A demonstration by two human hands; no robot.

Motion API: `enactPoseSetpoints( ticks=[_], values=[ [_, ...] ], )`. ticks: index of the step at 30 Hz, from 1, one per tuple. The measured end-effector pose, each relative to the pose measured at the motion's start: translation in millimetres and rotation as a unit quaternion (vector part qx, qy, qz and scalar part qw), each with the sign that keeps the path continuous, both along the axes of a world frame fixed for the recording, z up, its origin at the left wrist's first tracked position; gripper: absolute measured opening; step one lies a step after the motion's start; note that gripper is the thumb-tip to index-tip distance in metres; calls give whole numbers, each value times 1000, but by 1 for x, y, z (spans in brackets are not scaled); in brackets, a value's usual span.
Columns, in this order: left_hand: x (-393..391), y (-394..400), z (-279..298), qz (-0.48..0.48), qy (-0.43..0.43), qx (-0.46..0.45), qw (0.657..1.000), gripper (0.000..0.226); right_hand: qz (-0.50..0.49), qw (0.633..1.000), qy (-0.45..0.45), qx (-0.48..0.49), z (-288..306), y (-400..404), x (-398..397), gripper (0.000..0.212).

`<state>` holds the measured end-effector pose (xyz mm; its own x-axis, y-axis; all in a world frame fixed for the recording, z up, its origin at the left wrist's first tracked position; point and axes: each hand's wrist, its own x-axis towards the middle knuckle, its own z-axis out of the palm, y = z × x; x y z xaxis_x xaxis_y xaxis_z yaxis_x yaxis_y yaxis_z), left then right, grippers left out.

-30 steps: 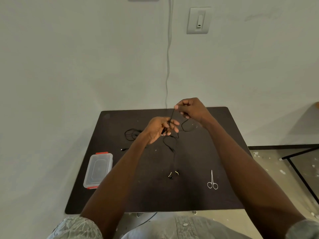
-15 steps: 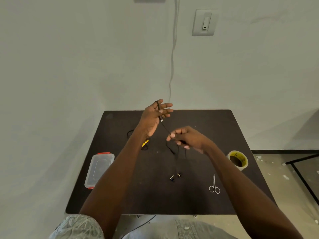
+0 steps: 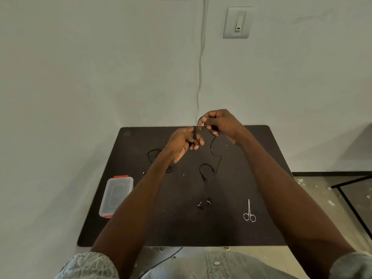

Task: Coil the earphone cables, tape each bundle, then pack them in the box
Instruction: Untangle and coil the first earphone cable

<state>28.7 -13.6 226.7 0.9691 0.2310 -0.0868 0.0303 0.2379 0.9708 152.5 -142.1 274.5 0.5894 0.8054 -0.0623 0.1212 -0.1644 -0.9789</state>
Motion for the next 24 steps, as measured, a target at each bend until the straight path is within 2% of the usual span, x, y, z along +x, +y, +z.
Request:
enactPoseSetpoints(
  ticks=[5, 7, 9, 11, 13, 15, 19, 22, 24],
  values=[
    [-5, 1, 2, -49, -3, -57, 997, 34, -86, 996, -23, 14, -23, 7, 5, 17],
    [-5, 2, 4, -62, -43, -118, 990, 35, -100, 995, -5, 3, -41, 7, 3, 19],
    [-4, 3, 10, -44, -100, -185, 977, 36, -73, 996, 11, -41, -64, 4, -6, 15],
    [0, 6, 15, 21, -124, -203, 971, 36, -6, 994, 33, -100, -80, -2, -21, 18],
    [4, 12, 15, 88, -117, -168, 975, 40, 69, 987, 62, -132, -84, -10, -34, 26],
    [6, 17, 11, 119, -84, -88, 985, 44, 114, 983, 84, -117, -74, -18, -39, 29],
    [4, 16, 1, 78, 4, 67, 995, 51, 112, 988, 107, -20, -32, -27, -27, 29],
    [3, 11, -2, 47, 20, 61, 997, 45, 107, 988, 102, 37, -5, -27, -14, 33],
    [2, 7, -4, 21, 17, 49, 998, 31, 90, 990, 94, 58, 4, -24, -6, 27]
  ],
)
